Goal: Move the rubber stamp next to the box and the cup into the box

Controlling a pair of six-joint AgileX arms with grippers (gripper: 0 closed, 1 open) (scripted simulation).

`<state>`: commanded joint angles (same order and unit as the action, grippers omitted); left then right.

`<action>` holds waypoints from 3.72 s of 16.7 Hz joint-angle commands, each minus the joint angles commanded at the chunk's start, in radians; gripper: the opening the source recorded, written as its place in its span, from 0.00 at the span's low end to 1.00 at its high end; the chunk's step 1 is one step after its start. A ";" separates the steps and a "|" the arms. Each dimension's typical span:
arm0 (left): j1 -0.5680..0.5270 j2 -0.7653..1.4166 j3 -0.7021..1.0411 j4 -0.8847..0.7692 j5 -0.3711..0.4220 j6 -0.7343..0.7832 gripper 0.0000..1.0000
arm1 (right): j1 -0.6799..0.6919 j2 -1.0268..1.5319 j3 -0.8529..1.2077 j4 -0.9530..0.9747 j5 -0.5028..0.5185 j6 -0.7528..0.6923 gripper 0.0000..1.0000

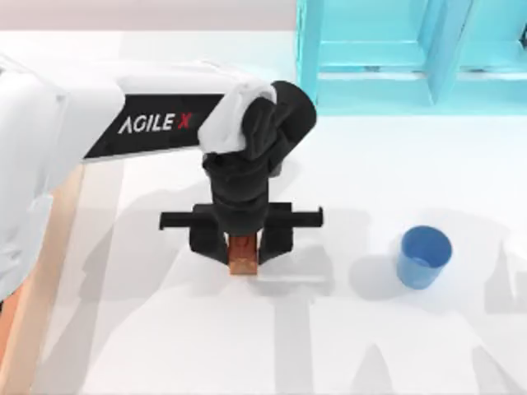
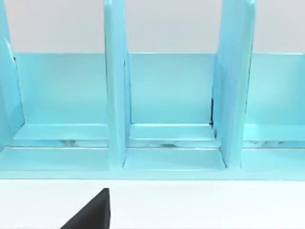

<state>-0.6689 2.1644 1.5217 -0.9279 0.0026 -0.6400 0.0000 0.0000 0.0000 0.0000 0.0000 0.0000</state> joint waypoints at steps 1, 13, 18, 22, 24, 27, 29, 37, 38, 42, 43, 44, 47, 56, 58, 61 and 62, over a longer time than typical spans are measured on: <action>0.000 0.000 0.000 0.000 0.000 0.000 0.00 | 0.000 0.000 0.000 0.000 0.000 0.000 1.00; 0.228 -0.290 -0.013 -0.275 -0.001 0.224 0.00 | 0.000 0.000 0.000 0.000 0.000 0.000 1.00; 0.231 -0.275 0.006 -0.284 -0.003 0.231 0.00 | 0.000 0.000 0.000 0.000 0.000 0.000 1.00; 0.285 -0.193 0.158 -0.356 -0.001 0.281 0.00 | 0.000 0.000 0.000 0.000 0.000 0.000 1.00; 0.317 -0.147 0.255 -0.398 -0.001 0.316 0.00 | 0.000 0.000 0.000 0.000 0.000 0.000 1.00; 0.351 -0.102 0.339 -0.440 0.000 0.354 0.00 | 0.000 0.000 0.000 0.000 0.000 0.000 1.00; 0.355 -0.098 0.346 -0.444 0.000 0.358 0.00 | 0.000 0.000 0.000 0.000 0.000 0.000 1.00; 0.355 -0.091 0.208 -0.292 -0.001 0.361 0.00 | 0.000 0.000 0.000 0.000 0.000 0.000 1.00; 0.356 -0.088 0.175 -0.254 -0.001 0.361 0.00 | 0.000 0.000 0.000 0.000 0.000 0.000 1.00; 0.358 -0.077 0.119 -0.196 0.000 0.362 0.00 | 0.000 0.000 0.000 0.000 0.000 0.000 1.00; 0.358 -0.077 0.119 -0.196 0.000 0.362 0.00 | 0.000 0.000 0.000 0.000 0.000 0.000 1.00; 0.358 -0.077 0.119 -0.196 0.000 0.362 0.00 | 0.000 0.000 0.000 0.000 0.000 0.000 1.00; 0.358 -0.077 0.119 -0.196 0.000 0.362 0.23 | 0.000 0.000 0.000 0.000 0.000 0.000 1.00; 0.358 -0.077 0.119 -0.196 0.000 0.362 0.90 | 0.000 0.000 0.000 0.000 0.000 0.000 1.00; 0.358 -0.077 0.119 -0.196 0.000 0.362 1.00 | 0.000 0.000 0.000 0.000 0.000 0.000 1.00; 0.358 -0.077 0.119 -0.196 0.000 0.362 1.00 | 0.000 0.000 0.000 0.000 0.000 0.000 1.00; 0.358 -0.077 0.119 -0.196 0.000 0.362 1.00 | 0.000 0.000 0.000 0.000 0.000 0.000 1.00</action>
<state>-0.3109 2.0878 1.6409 -1.1242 0.0025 -0.2782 0.0000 0.0000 0.0000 0.0000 0.0000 0.0000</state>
